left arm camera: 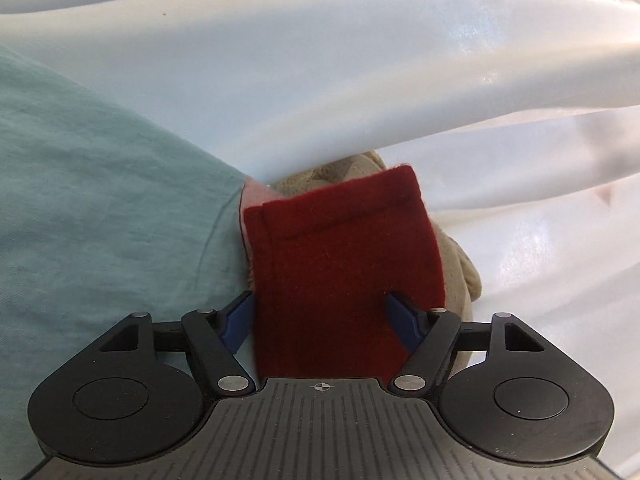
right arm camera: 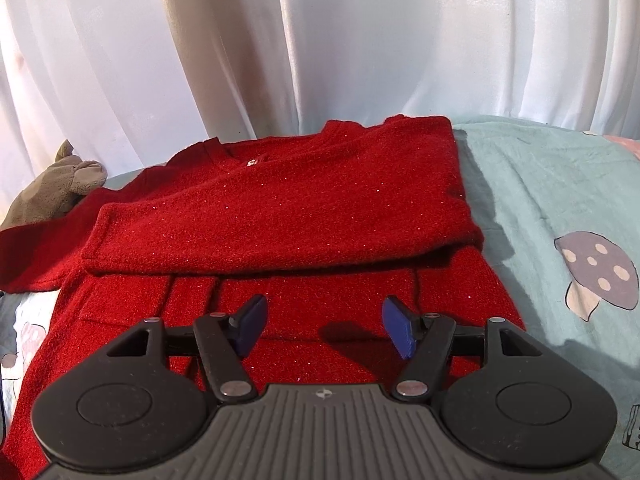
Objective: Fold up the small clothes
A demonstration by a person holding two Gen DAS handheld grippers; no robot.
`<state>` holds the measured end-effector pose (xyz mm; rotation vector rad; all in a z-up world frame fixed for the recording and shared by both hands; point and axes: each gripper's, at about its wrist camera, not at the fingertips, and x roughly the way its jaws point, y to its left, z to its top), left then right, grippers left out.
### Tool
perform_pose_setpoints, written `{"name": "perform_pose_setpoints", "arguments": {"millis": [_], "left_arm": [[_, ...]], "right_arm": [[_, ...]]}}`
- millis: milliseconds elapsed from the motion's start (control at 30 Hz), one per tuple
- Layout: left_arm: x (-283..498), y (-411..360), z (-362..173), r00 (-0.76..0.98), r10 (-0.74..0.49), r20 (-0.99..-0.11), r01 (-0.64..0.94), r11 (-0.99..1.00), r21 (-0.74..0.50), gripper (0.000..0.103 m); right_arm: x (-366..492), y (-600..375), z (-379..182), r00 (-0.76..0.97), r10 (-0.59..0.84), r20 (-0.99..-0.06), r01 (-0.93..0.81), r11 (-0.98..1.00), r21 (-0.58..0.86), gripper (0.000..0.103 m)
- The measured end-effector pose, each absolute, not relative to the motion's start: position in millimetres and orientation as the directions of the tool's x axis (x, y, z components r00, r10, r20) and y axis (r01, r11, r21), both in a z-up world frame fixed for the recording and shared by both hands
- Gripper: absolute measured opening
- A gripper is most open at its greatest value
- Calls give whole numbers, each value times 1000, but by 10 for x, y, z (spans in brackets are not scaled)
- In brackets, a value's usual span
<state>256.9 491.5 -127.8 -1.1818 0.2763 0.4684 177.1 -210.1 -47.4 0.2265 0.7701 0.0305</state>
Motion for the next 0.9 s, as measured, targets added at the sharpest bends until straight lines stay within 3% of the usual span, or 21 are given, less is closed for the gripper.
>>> {"name": "perform_pose_setpoints", "arguments": {"millis": [33,200,367,500,733,833,900], "left_arm": [[2587,4910,-1291,866,208,-454,-498,301,-813,62],[2489,4946,-1356,866,223,-447,-494,254,-831,19],[2443,4765,-1063,864,266,-428,-501,354,-790,16],[2426,4370,-577,896,259,-361,-445,532,-721,15],[2500,2966,192,977,25,-212,-149,792,-592,15],[2543,2197,162,968,-98,-230,-49,827,-560,15],[2616,1699,-3,948,-135,-287,-28,866,-500,16]], "right_arm": [[1777,-2086,-477,717,110,-688,54,976,211,64],[1778,-2050,-481,717,109,-688,57,975,214,64],[1754,-2077,-466,723,101,-684,64,975,211,64],[1734,-2116,-430,737,102,-668,70,972,225,64],[1671,-2142,-384,755,125,-644,60,964,258,64],[1641,-2165,-370,761,137,-634,59,959,278,64],[1629,-2181,-355,766,142,-627,59,956,289,64]]}}
